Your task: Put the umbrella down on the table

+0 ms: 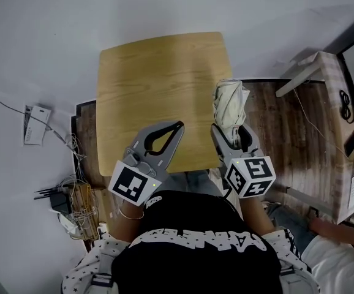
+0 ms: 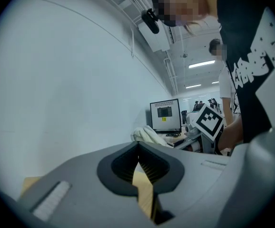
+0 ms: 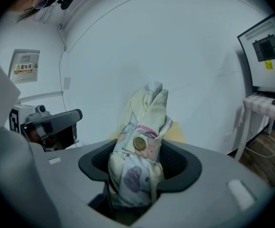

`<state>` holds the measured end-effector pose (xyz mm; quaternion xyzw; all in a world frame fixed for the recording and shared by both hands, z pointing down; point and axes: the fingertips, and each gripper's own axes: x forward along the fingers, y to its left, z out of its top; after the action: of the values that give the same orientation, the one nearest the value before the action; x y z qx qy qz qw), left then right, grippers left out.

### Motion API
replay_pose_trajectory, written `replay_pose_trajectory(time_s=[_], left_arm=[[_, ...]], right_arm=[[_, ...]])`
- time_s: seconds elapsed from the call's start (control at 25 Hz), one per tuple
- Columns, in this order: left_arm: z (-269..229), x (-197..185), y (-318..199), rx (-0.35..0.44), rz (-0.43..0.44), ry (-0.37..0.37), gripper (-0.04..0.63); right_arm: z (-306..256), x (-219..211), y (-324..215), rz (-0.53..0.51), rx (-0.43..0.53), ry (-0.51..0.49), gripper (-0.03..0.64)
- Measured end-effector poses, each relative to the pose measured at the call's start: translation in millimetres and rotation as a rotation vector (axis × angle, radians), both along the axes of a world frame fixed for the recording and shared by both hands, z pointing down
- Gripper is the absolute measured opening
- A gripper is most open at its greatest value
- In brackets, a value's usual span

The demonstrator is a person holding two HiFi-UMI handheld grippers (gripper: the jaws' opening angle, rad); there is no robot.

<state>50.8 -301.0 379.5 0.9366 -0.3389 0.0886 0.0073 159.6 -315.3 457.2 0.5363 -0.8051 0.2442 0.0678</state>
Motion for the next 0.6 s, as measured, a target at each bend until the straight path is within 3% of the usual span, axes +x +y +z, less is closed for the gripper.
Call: replay_pose_trajectory(time_s=[0.6], left_arm=[[8.8, -24.4, 3.5, -0.027, -0.034, -0.004, 0.0]], right_arm=[[64.8, -19.6, -11.4, -0.018, -0.126, 0.092, 0.276]])
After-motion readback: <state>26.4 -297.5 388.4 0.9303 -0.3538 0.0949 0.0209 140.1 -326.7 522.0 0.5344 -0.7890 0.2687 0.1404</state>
